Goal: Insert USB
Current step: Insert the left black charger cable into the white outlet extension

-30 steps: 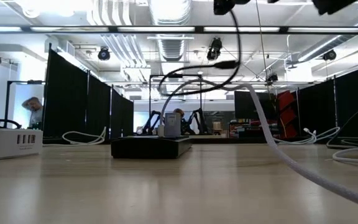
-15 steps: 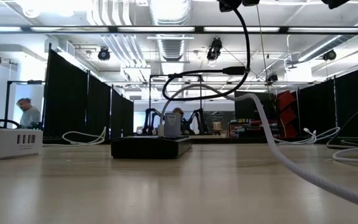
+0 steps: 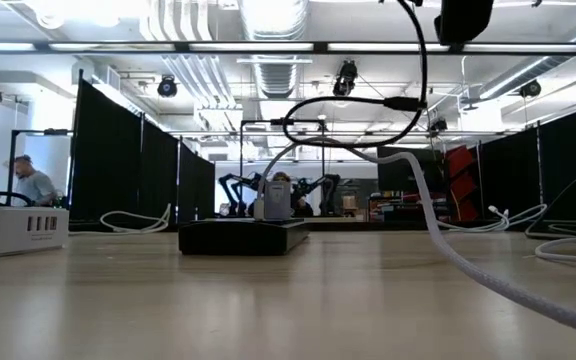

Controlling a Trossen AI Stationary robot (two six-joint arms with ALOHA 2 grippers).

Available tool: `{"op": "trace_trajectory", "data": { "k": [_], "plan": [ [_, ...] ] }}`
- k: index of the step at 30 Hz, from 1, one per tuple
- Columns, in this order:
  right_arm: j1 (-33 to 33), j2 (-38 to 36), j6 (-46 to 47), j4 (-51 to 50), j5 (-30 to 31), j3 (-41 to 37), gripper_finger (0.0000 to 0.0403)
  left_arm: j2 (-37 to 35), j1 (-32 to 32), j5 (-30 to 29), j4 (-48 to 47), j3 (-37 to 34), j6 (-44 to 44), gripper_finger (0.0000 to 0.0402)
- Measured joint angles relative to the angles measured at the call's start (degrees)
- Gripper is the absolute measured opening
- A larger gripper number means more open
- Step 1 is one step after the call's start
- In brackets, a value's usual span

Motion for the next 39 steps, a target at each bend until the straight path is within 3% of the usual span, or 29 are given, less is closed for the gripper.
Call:
{"op": "trace_trajectory", "data": {
  "k": [6,12,22,25,29,39],
  "plan": [
    [2.0,7.0,-14.9,15.1,1.4,0.0,0.0017,0.0,2.4,8.4,0.0,0.0,-8.2,0.0153],
    [2.1,14.2,-29.1,26.3,3.2,2.3,0.0017,0.0,5.0,9.7,-2.5,0.0,-13.8,0.0174],
    [2.0,21.4,-43.0,26.0,5.5,10.1,0.0017,0.0,6.1,10.6,-2.6,-0.6,-23.4,0.0183],
    [1.8,22.0,-46.2,26.1,5.4,11.8,0.0017,0.0,7.2,16.1,-2.5,-0.6,-27.0,0.0176],
    [1.6,22.1,-47.4,26.1,5.3,12.3,0.0017,0.0,8.4,23.5,-3.0,-0.6,-31.5,0.0168],
    [1.3,22.1,-48.0,26.2,5.5,12.3,0.0017,0.0,8.3,24.9,-8.8,-0.7,-38.5,0.0152]
  ]
}}
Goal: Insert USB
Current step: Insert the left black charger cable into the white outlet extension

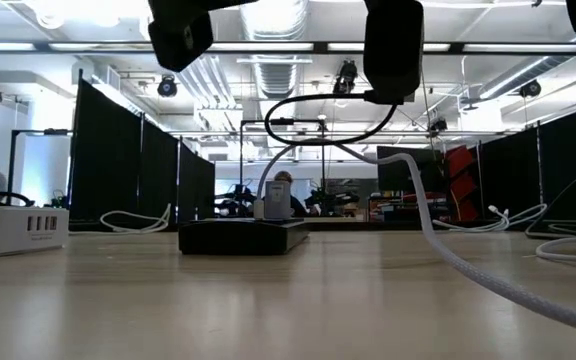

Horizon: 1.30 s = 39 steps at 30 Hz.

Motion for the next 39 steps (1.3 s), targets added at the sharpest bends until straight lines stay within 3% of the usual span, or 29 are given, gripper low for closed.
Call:
{"op": "trace_trajectory", "data": {
  "k": [25,35,39],
  "plan": [
    [0.0,0.0,-1.7,0.0,0.3,0.0,0.0017,0.0,-0.1,1.8,2.6,0.0,0.5,0.0100],
    [0.0,0.0,-2.0,0.0,1.3,0.0,0.0017,0.0,-0.1,1.5,2.3,0.0,2.1,0.0031],
    [0.0,0.0,-2.0,0.0,1.5,0.0,0.0017,0.0,-0.1,1.5,2.3,0.0,3.6,0.0030]
  ]
}}
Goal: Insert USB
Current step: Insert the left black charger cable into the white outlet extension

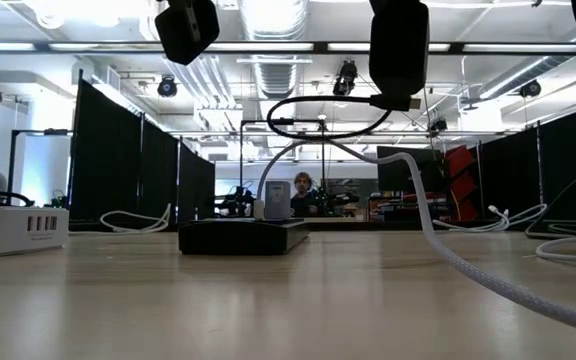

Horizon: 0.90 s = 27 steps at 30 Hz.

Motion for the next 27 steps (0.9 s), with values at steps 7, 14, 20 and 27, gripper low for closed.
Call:
{"op": "trace_trajectory", "data": {
  "k": [7,14,20,27],
  "plan": [
    [0.0,0.0,0.4,0.0,0.0,0.0,0.0017,0.0,0.0,-0.2,0.0,0.0,2.3,0.0030],
    [-0.4,-0.2,5.2,-0.3,-0.4,0.0,0.0017,-0.1,-1.0,-1.0,-1.5,0.4,7.6,0.0033],
    [-1.0,-3.3,13.6,-0.1,1.1,-0.1,0.0017,-0.4,-3.7,0.2,-6.5,3.5,19.1,0.0081],
    [-1.2,-9.5,26.7,-8.9,3.5,-0.3,0.0017,-0.3,-8.7,-15.8,-16.9,8.1,28.1,0.0095]
  ]
}}
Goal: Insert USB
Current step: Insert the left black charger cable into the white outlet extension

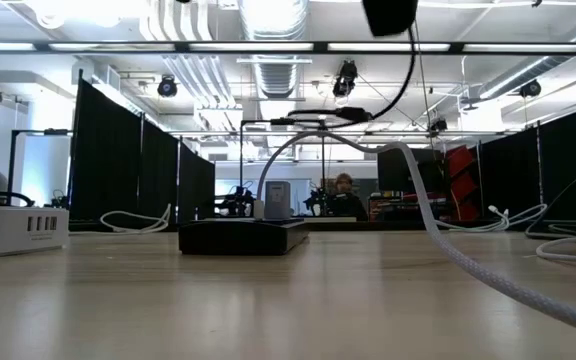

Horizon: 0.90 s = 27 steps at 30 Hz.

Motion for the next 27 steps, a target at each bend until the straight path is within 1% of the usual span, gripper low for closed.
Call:
{"op": "trace_trajectory", "data": {
  "k": [2,3,4,5,7,8,9,10,11,13,17,22,27],
  "plan": [
    [-0.1,-3.0,8.9,-11.1,-2.3,0.0,0.0017,0.0,-1.8,-6.8,-2.7,1.0,1.6,0.0090],
    [-0.3,-4.7,15.0,-18.5,-4.9,0.0,0.0017,0.0,-2.7,-10.0,-3.5,1.4,2.6,0.0087],
    [-0.6,-6.8,21.9,-26.9,-8.9,0.1,0.0017,0.0,-3.5,-12.8,-4.0,1.7,3.4,0.0084],
    [-1.2,-9.0,29.4,-35.6,-14.4,0.3,0.0017,0.0,-4.3,-14.7,-4.3,1.8,4.5,0.0081],
    [-3.4,-13.5,44.0,-49.7,-28.6,1.7,0.0017,0.0,-5.3,-16.1,-4.1,1.8,6.1,0.0077],
    [-4.9,-15.5,49.7,-54.0,-34.8,2.2,0.0017,0.0,-5.7,-16.1,-4.0,1.8,6.6,0.0076],
    [-6.4,-17.2,54.4,-56.3,-39.3,2.6,0.0017,0.0,-6.1,-16.0,-3.9,1.8,7.0,0.0076],
    [-7.8,-18.4,58.3,-57.2,-42.7,2.6,0.0017,0.0,-6.5,-15.6,-3.7,1.8,7.5,0.0077],
    [-8.8,-19.3,61.1,-57.2,-44.7,2.2,0.0017,0.2,-6.7,-15.5,-3.7,1.8,8.0,0.0079],
    [-10.1,-20.3,64.5,-57.6,-47.0,1.2,0.0017,0.9,-6.7,-15.5,-3.4,1.8,8.8,0.0086],
    [-11.1,-20.0,67.0,-57.5,-47.9,0.5,0.0017,2.6,-6.6,-17.5,-1.6,1.8,9.3,0.0111],
    [-11.2,-18.8,66.3,-57.3,-47.7,0.5,0.0017,4.8,-6.4,-23.5,-0.1,1.8,8.9,0.0143],
    [-11.4,-18.8,66.4,-56.3,-48.0,0.5,0.0017,6.0,-5.8,-24.5,2.0,1.8,4.7,0.0169]
  ]
}}
